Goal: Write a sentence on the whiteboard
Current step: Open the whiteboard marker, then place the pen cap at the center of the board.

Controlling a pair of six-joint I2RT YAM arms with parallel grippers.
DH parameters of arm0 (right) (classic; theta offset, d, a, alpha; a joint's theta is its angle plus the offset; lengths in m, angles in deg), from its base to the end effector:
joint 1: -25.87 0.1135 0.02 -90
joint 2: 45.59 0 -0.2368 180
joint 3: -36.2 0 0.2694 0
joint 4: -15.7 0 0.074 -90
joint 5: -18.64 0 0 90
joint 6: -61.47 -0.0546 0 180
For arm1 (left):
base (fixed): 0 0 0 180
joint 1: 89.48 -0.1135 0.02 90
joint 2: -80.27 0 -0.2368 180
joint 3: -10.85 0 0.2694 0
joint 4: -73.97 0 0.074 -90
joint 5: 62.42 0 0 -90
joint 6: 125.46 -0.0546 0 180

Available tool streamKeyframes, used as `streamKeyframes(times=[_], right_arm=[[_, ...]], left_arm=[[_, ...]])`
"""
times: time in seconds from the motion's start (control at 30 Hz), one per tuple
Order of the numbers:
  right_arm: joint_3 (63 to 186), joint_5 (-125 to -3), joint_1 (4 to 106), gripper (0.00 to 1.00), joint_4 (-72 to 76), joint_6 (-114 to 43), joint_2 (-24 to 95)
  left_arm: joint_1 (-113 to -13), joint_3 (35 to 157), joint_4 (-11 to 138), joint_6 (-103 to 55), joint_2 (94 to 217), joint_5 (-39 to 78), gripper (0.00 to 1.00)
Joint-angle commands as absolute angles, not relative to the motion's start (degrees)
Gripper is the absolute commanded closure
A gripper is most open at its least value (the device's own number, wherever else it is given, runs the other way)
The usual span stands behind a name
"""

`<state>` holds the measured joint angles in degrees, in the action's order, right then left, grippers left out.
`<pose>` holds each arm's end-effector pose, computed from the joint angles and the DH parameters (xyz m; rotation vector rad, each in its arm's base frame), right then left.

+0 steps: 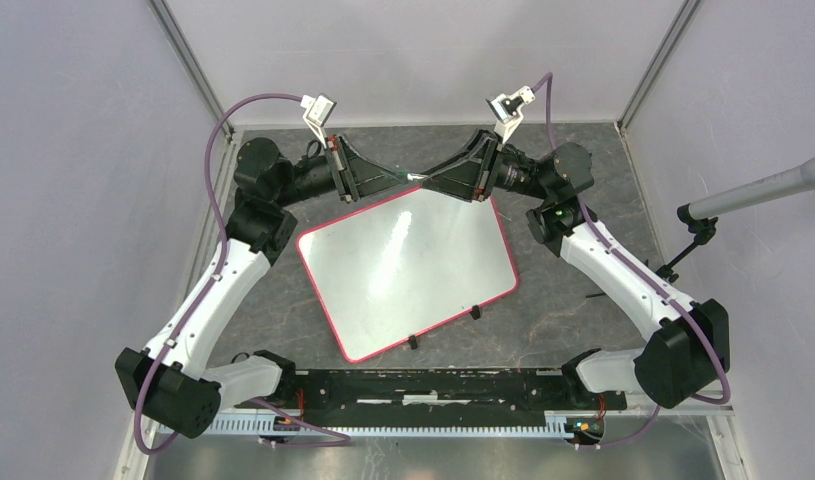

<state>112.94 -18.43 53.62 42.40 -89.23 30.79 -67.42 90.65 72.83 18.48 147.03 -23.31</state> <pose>0.2707 0.1917 0.3940 -0.5910 1.4164 1.7815 0.2576 -0.1501 0.4142 0.4191 1.6263 -1.6425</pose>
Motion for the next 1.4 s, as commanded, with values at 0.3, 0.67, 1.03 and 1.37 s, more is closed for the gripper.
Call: streamKeyframes(times=[0.3,0.67,1.03,1.37], right_arm=[[115.9,-18.9,54.3,1.0,40.23,-85.85,30.7],[111.05,-15.96,48.1,1.0,41.15,-86.35,28.76],[111.88,-11.43,42.62,1.0,19.18,-68.62,27.45],[129.32,-39.39,42.56,1.0,-33.31,-19.53,25.3]], left_arm=[[-65.65,91.45,69.02,12.49,147.64,-22.6,0.97],[-74.58,88.51,73.95,16.94,145.39,-24.48,0.98],[-91.42,95.03,56.01,5.6,146.24,-26.49,0.97],[-101.07,114.49,4.46,-39.38,159.24,-4.21,0.98]])
